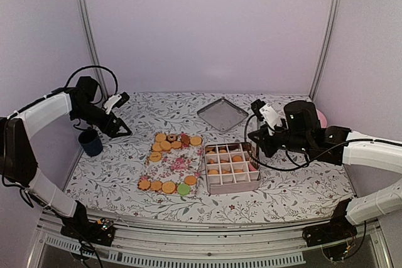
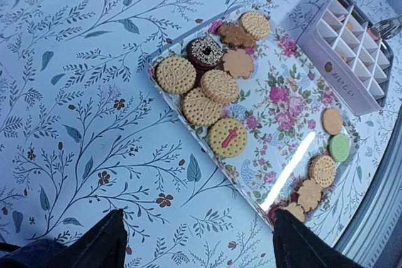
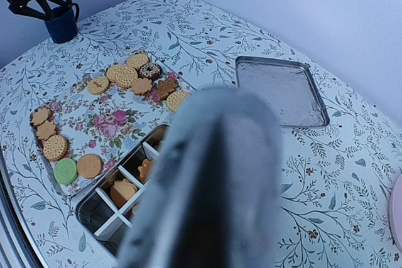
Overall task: Pack the cookies
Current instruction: Adjust the fake cookies on the plate.
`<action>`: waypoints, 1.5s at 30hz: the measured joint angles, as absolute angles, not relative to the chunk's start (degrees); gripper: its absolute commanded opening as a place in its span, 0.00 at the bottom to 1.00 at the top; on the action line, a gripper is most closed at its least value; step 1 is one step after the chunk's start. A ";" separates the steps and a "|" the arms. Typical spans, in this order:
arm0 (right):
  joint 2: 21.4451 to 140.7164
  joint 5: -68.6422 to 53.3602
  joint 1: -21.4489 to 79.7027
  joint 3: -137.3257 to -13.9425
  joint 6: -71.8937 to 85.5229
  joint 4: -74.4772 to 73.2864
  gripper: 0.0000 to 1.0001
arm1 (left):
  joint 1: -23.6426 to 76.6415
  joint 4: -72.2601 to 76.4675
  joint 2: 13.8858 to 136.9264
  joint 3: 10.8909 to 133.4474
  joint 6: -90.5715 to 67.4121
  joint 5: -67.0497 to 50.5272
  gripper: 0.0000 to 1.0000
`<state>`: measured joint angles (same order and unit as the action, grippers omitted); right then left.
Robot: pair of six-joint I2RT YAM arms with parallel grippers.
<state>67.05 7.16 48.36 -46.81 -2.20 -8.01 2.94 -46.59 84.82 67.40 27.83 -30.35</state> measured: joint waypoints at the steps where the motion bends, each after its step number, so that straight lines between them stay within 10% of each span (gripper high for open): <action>1: 67.18 7.16 48.36 -46.81 -2.15 -7.99 0.10 | 2.94 -46.57 84.77 67.33 27.86 -30.33 0.81; 45: 69.65 10.90 48.14 -49.74 -2.44 -7.94 0.09 | 2.94 -46.39 84.20 66.52 28.49 -29.93 0.81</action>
